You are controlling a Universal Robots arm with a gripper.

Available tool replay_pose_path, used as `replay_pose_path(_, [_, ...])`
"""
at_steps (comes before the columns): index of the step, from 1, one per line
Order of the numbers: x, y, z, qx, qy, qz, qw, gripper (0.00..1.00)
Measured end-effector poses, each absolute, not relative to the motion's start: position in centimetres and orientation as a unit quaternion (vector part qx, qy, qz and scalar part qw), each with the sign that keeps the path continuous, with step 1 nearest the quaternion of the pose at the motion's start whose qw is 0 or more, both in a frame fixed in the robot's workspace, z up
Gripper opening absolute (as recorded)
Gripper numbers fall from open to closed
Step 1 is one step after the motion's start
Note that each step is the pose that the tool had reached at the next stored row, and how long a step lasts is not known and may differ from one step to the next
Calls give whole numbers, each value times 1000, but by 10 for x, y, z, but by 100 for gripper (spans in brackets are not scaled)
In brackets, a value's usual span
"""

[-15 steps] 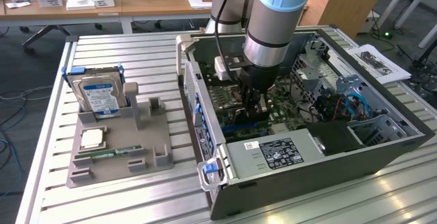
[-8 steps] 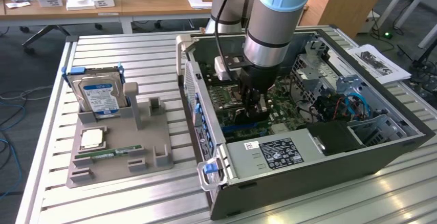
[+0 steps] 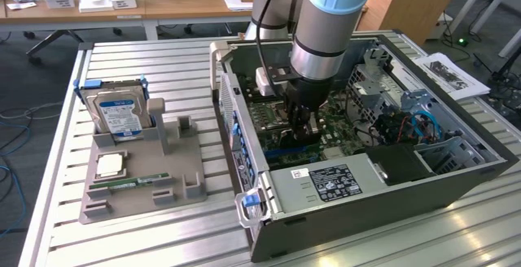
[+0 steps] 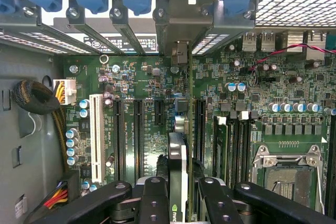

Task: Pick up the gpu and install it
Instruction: 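Insert the gpu into the slot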

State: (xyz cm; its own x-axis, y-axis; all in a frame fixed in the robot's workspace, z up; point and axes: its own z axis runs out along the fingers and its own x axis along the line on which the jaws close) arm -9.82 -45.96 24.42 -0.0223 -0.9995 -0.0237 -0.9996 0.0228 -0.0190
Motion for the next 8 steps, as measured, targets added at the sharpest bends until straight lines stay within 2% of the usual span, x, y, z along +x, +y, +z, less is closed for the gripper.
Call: replay_pose_path(8, [-98,-460,244,-699,715,2,15,27])
